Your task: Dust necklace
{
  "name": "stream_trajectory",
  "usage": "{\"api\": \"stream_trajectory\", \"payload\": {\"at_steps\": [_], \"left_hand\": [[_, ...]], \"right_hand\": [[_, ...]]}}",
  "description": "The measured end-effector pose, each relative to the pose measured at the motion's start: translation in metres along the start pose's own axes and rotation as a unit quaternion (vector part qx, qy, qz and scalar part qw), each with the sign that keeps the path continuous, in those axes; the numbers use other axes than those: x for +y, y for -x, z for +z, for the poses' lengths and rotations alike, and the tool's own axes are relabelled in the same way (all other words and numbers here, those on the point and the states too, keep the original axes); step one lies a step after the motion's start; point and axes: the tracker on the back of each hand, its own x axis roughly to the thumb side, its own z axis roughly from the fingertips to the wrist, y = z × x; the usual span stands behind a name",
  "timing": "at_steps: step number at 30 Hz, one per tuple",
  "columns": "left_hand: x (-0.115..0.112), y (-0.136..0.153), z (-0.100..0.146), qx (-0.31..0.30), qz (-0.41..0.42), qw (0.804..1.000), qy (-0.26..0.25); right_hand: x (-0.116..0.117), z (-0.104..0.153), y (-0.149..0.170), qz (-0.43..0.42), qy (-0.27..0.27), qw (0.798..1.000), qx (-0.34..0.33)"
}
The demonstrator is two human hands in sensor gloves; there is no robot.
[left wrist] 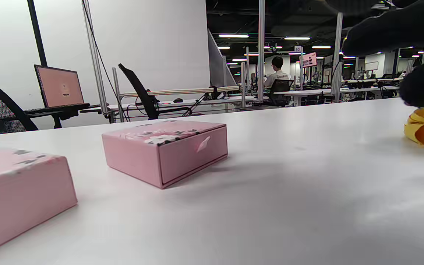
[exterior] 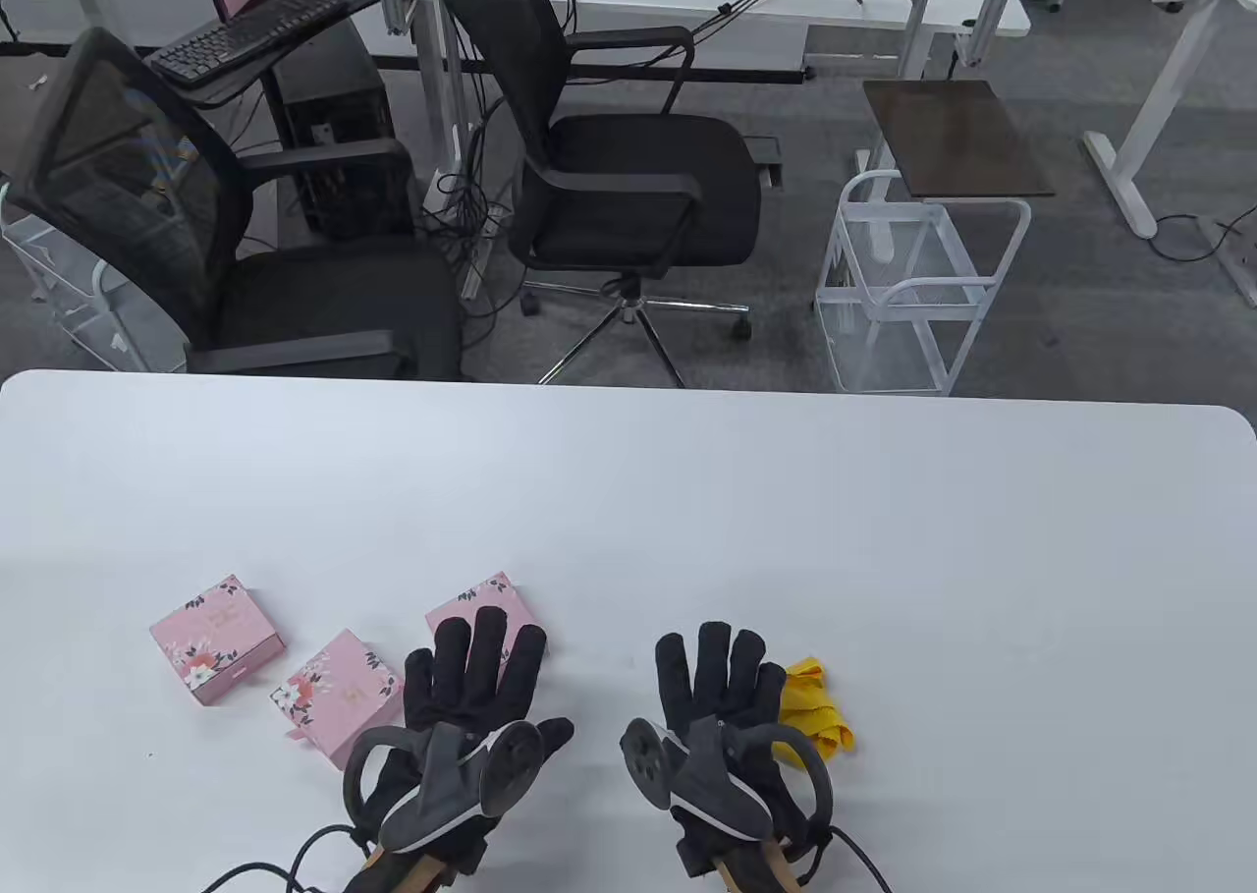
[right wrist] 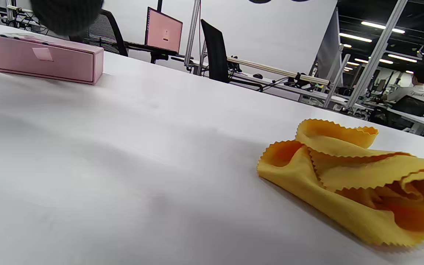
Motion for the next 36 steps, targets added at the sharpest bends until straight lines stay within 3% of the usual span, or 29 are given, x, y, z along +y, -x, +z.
{"api": "stream_trajectory", "payload": {"at_steps": [18, 24, 30, 36], "left_hand": [[0.000, 0.012, -0.004, 0.020, 0.015, 1.000, -0.001], [0.002, 0.035, -0.011, 0.070, 0.027, 0.997, -0.006], [0.003, 0.060, -0.038, 0.104, 0.044, 0.993, 0.027], [-0.002, 0.065, -0.078, 0.095, 0.007, 0.983, 0.159]], "right_hand": [[0.004, -0.002, 0.003, -0.015, 0.004, 1.000, 0.003], [0.003, -0.001, 0.009, -0.029, 0.006, 1.000, 0.009], [0.001, -0.001, 0.016, -0.045, 0.011, 0.999, 0.015], [0.000, 0.000, 0.017, -0.054, 0.012, 0.998, 0.015]]}}
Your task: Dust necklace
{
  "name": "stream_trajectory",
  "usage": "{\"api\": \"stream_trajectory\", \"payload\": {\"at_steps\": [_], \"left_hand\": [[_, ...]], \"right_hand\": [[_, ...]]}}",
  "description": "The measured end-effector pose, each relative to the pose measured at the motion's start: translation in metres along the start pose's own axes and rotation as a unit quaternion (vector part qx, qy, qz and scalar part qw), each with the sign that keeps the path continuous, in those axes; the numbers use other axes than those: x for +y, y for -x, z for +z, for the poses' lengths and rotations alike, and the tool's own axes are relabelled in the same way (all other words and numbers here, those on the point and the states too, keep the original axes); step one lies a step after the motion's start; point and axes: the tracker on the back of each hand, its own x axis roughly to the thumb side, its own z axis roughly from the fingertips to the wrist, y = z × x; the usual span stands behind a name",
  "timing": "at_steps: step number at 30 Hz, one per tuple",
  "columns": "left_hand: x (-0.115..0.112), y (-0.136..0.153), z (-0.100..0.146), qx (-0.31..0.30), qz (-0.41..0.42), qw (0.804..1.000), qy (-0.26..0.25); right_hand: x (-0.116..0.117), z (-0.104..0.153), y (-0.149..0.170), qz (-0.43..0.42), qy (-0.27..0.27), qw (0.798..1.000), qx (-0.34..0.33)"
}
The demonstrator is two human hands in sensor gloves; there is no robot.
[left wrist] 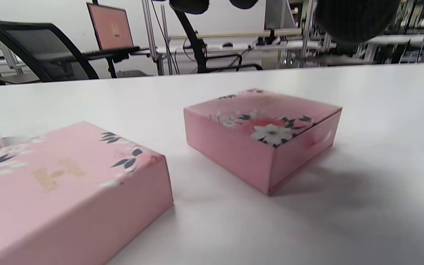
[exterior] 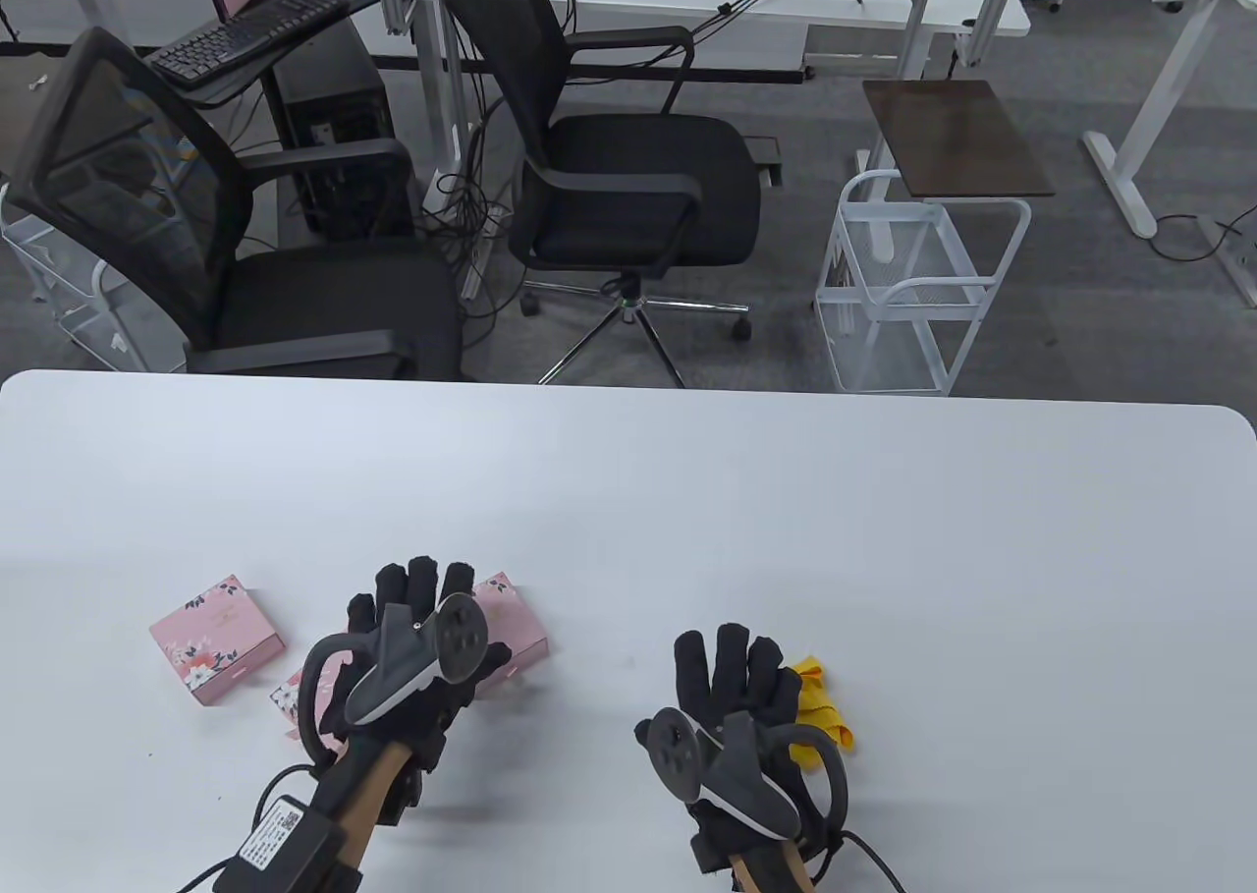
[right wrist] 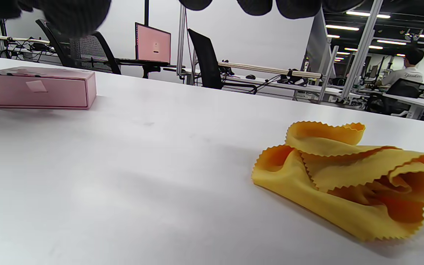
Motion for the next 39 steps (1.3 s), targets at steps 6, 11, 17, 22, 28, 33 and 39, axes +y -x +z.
{"api": "stream_trajectory", "payload": {"at_steps": [6, 11, 17, 22, 28, 33, 39], "left_hand": [[-0.013, -0.004, -0.041, 0.002, 0.011, 0.987, 0.157], [-0.027, -0.011, -0.056, 0.000, -0.027, 0.981, 0.190], [-0.027, -0.022, -0.058, 0.003, -0.054, 0.987, 0.149], [-0.014, -0.037, -0.053, 0.009, -0.071, 0.990, 0.122], [0.001, -0.066, -0.054, -0.028, -0.065, 0.993, 0.095], [-0.005, -0.089, -0.060, -0.069, -0.088, 0.987, 0.112], [-0.015, -0.097, -0.069, -0.096, -0.096, 0.980, 0.143]], "right_hand": [[0.003, -0.002, 0.003, -0.010, -0.013, 1.000, 0.002], [0.003, -0.002, 0.003, -0.013, -0.011, 1.000, 0.002], [0.002, -0.001, -0.002, -0.005, -0.007, 1.000, 0.001], [0.001, 0.000, -0.002, -0.011, -0.002, 1.000, -0.002], [0.002, 0.000, -0.001, -0.020, -0.011, 1.000, -0.003], [0.005, -0.002, 0.000, -0.027, -0.019, 0.999, -0.002], [0.008, -0.004, 0.000, -0.028, -0.035, 0.999, -0.003]]}}
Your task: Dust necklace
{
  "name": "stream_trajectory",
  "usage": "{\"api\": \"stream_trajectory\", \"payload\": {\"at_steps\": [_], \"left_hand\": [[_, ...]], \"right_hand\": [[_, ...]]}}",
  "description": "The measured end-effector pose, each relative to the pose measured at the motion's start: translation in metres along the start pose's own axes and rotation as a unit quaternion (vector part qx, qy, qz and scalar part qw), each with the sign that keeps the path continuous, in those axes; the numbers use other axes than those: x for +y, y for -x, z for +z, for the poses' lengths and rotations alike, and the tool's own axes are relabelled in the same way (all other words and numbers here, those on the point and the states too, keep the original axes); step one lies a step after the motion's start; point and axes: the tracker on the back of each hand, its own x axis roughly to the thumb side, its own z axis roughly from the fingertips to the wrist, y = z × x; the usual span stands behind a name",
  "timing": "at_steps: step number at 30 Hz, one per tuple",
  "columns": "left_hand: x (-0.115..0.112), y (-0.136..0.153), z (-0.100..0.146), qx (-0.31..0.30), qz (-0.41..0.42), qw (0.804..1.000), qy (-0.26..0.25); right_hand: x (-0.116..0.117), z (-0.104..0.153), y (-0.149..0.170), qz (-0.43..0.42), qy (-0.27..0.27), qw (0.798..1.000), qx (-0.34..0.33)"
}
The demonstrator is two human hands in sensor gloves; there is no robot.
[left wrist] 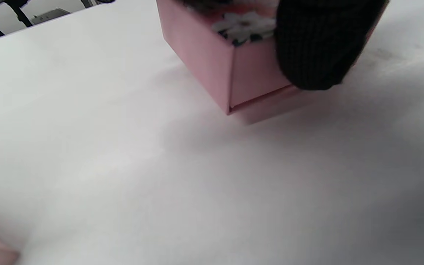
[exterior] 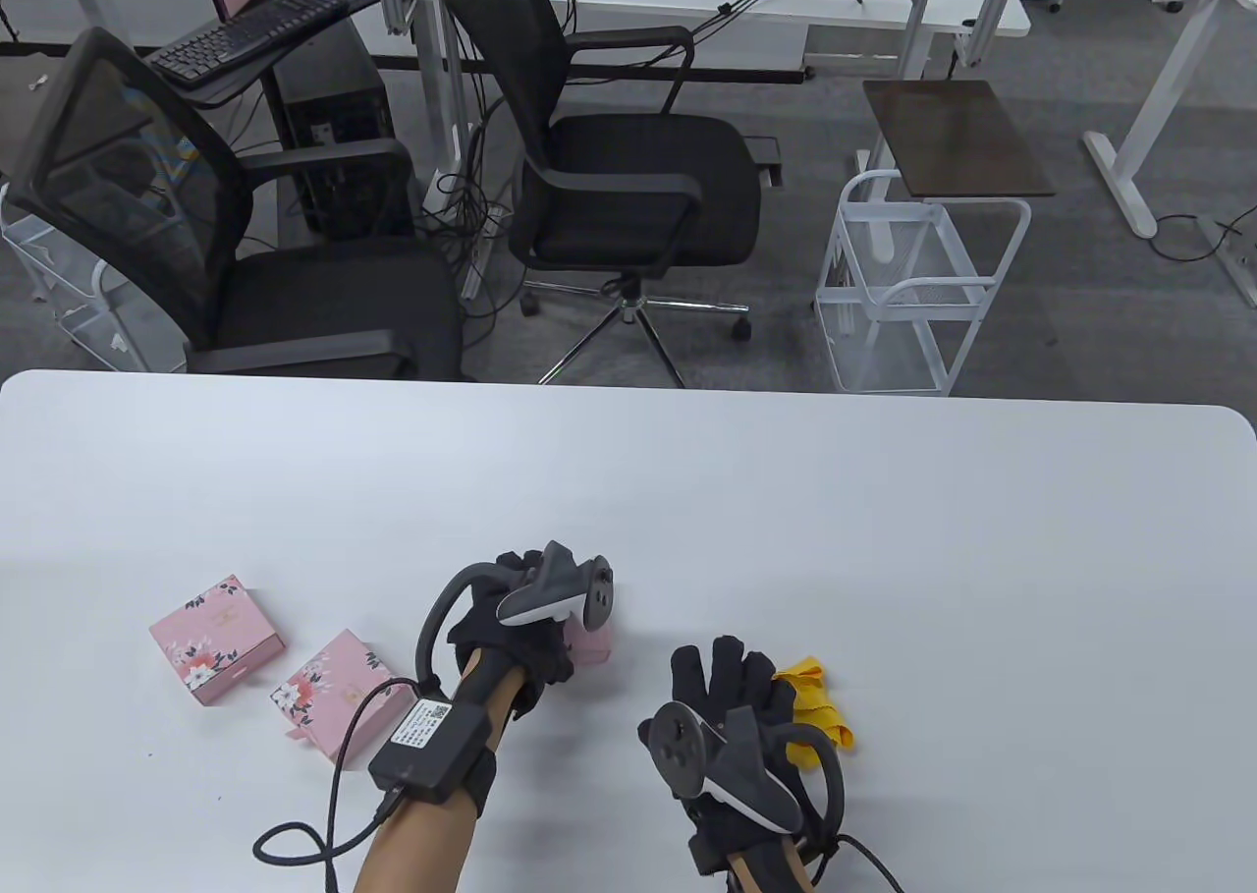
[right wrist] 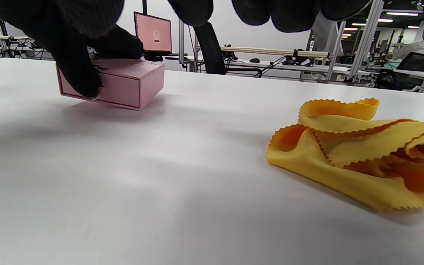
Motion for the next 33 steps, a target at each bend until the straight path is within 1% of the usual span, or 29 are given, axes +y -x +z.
{"api": "stream_trajectory", "payload": {"at_steps": [4, 7, 11, 16, 18, 22, 24, 27, 28, 31, 33], "left_hand": [[-0.007, -0.002, -0.006, 0.004, -0.004, 1.000, -0.005], [-0.011, -0.002, -0.005, 0.006, -0.001, 1.000, -0.012], [-0.016, -0.002, -0.001, 0.004, -0.003, 0.999, -0.040], [-0.021, 0.002, 0.016, -0.006, 0.011, 0.998, -0.065], [-0.022, 0.007, 0.029, -0.011, 0.008, 0.995, -0.099], [-0.030, 0.014, 0.047, -0.015, -0.009, 0.991, -0.130], [-0.034, 0.017, 0.051, -0.016, -0.011, 0.989, -0.147], [-0.041, 0.022, 0.051, -0.020, 0.006, 0.981, -0.194], [-0.044, 0.022, 0.049, -0.020, 0.010, 0.979, -0.202], [-0.049, 0.023, 0.045, -0.021, 0.010, 0.981, -0.194], [-0.051, 0.025, 0.045, -0.023, 0.024, 0.978, -0.206]], "right_hand": [[0.000, 0.000, 0.000, 0.004, -0.003, 1.000, 0.000], [-0.001, 0.000, -0.001, 0.006, -0.007, 1.000, -0.001], [0.000, 0.000, -0.003, 0.010, -0.011, 1.000, -0.002], [0.000, 0.000, -0.003, 0.012, -0.010, 1.000, 0.000], [0.000, 0.000, -0.003, 0.012, -0.005, 1.000, -0.001], [-0.002, 0.001, -0.005, 0.003, 0.039, 0.999, -0.022], [-0.002, 0.001, -0.007, -0.008, 0.056, 0.998, -0.024], [-0.001, 0.000, -0.009, -0.021, 0.065, 0.997, -0.028], [0.000, 0.000, -0.009, -0.024, 0.066, 0.997, -0.029], [0.002, 0.000, -0.009, -0.033, 0.061, 0.997, -0.031], [0.004, -0.002, -0.009, -0.041, 0.059, 0.997, -0.030]]}}
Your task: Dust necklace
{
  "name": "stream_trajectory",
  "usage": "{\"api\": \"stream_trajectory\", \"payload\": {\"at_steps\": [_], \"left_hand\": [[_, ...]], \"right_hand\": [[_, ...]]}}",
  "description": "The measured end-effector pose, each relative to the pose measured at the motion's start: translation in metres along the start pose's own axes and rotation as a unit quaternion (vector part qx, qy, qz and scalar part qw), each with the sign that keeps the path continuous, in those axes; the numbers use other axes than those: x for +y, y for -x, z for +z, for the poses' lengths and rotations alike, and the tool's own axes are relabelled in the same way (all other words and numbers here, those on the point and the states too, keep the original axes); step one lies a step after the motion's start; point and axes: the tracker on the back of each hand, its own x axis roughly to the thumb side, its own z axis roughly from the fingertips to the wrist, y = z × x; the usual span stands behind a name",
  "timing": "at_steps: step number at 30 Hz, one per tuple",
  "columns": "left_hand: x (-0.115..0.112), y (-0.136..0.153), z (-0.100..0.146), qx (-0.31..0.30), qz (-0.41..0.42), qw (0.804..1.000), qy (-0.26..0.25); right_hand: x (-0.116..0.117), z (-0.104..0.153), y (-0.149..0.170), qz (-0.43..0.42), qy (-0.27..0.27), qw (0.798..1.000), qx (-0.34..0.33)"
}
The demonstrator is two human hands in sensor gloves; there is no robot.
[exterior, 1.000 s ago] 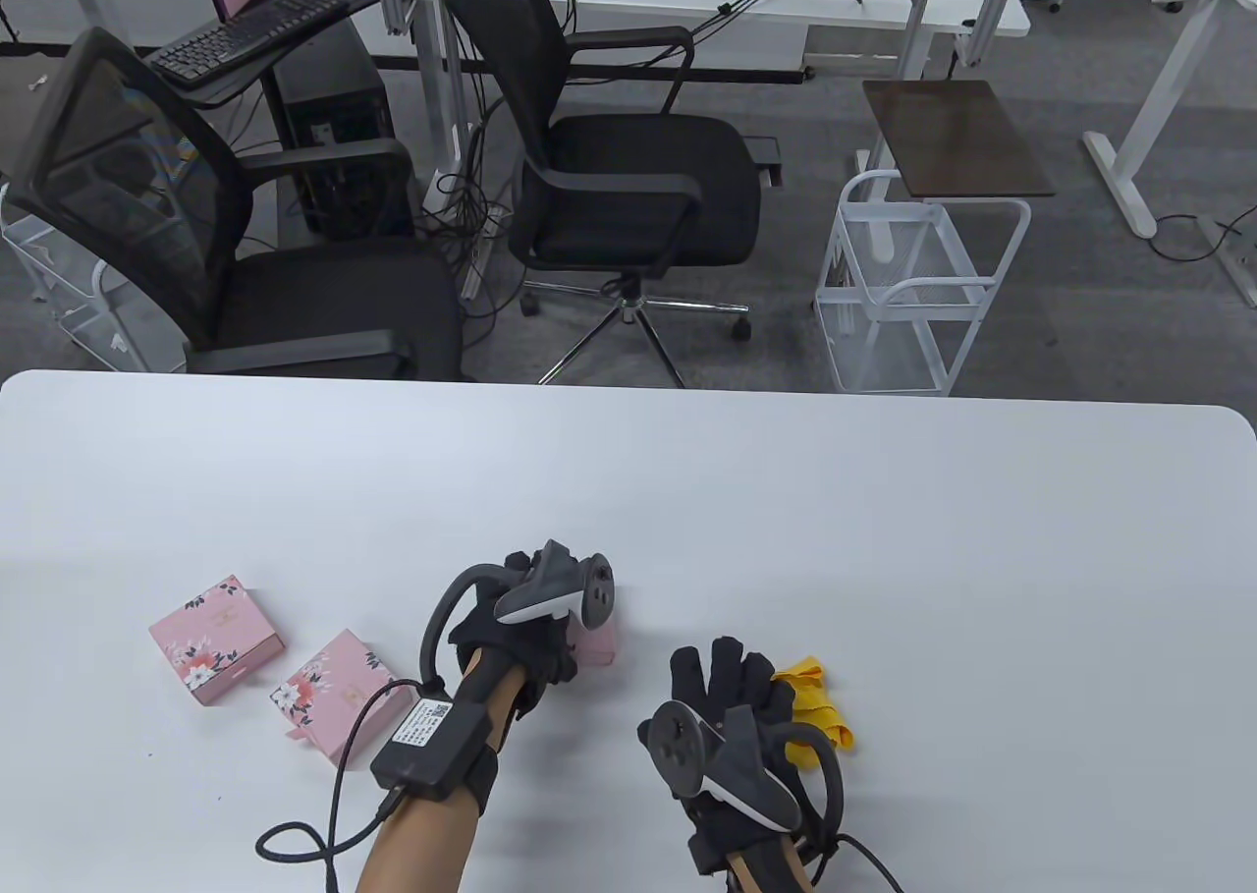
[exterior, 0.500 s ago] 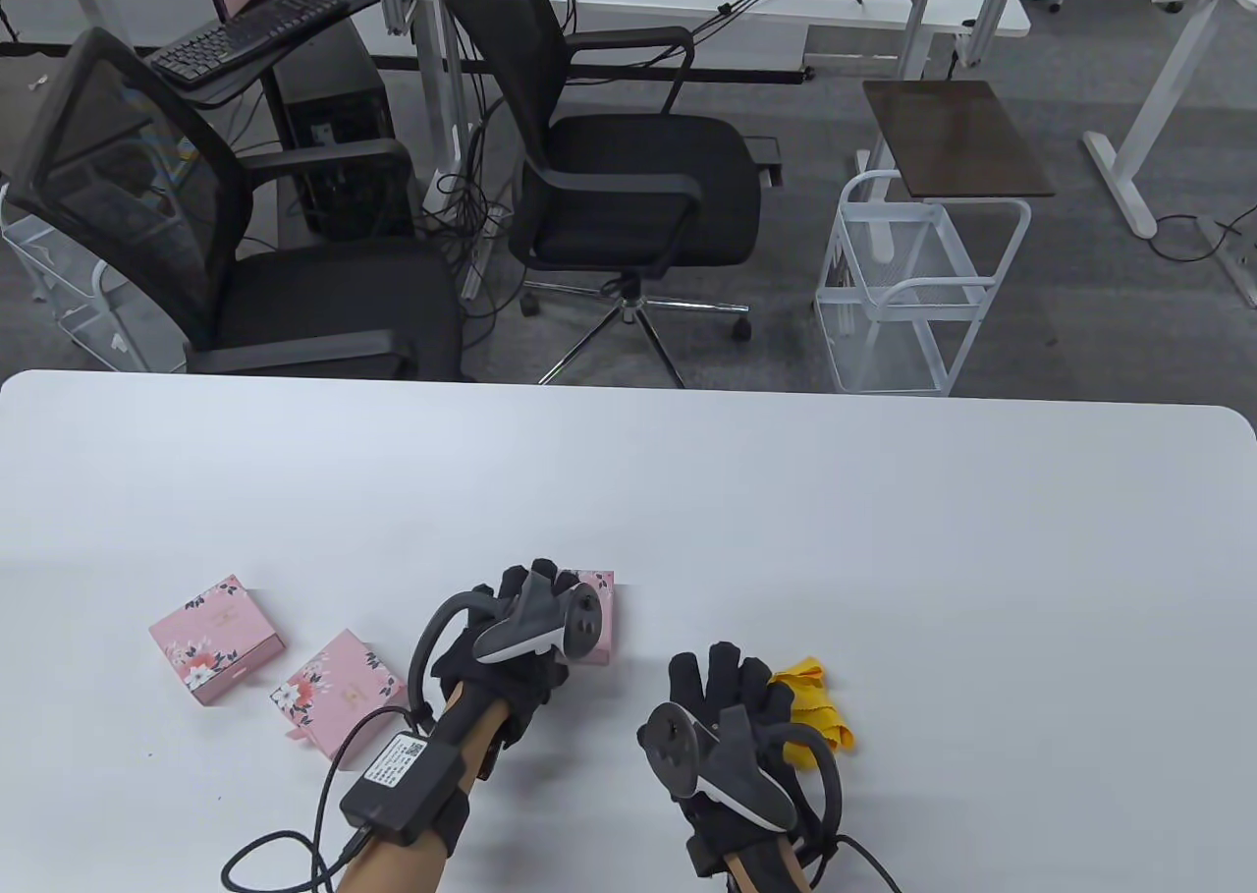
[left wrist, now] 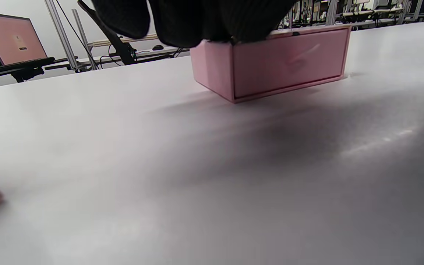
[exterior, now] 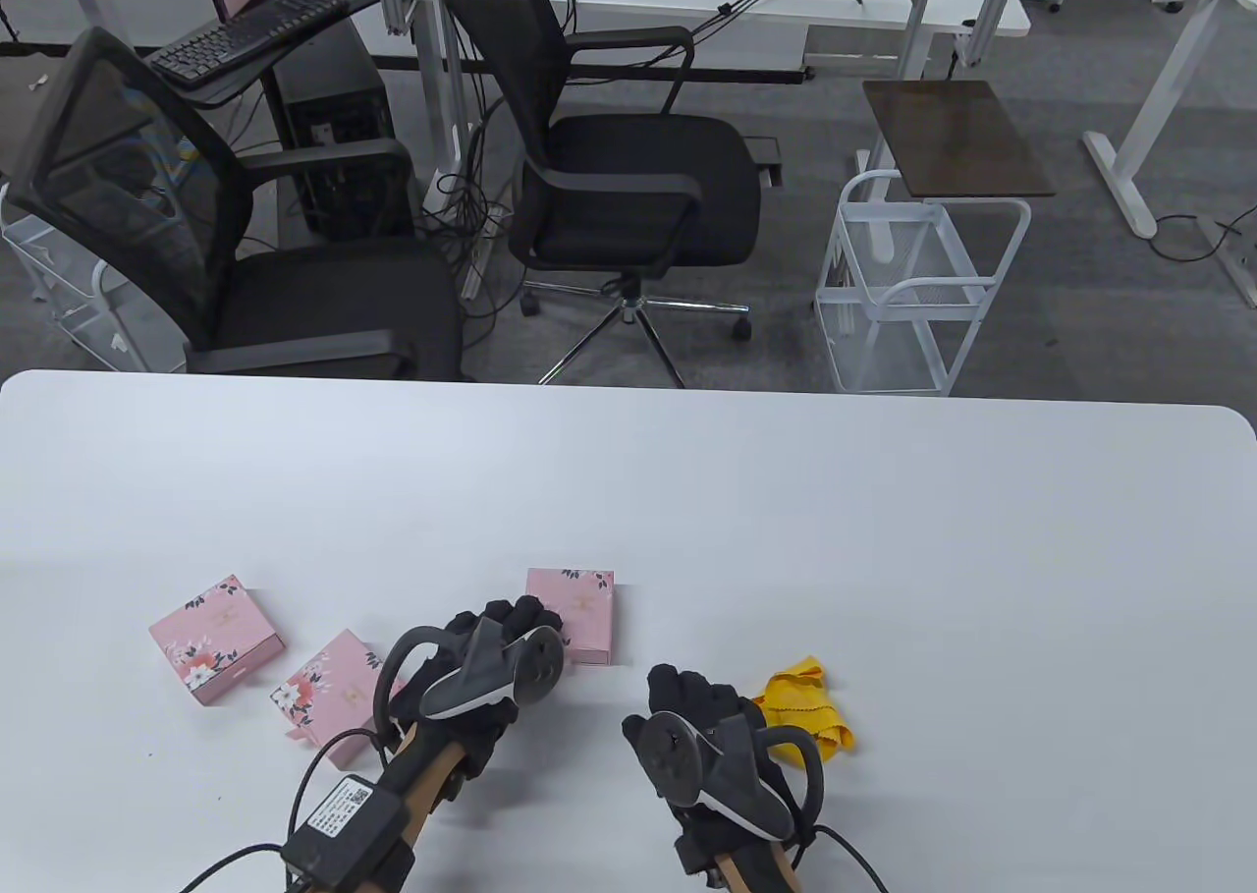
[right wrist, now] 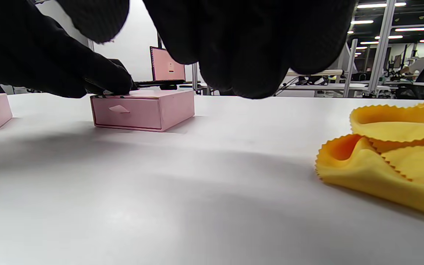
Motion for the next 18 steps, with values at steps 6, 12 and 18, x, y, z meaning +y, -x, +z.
{"api": "stream_trajectory", "payload": {"at_steps": [6, 12, 18], "left_hand": [[-0.005, 0.005, 0.000, 0.010, 0.067, 0.997, 0.023], [-0.007, 0.004, 0.001, 0.008, 0.054, 0.998, 0.004], [-0.008, 0.007, 0.001, 0.006, 0.072, 0.997, 0.009]], "right_hand": [[0.014, -0.005, -0.008, -0.074, -0.035, 0.997, 0.008], [0.023, -0.032, -0.016, -0.132, -0.073, 0.987, 0.060], [0.041, -0.066, -0.027, -0.288, -0.137, 0.935, 0.154]]}}
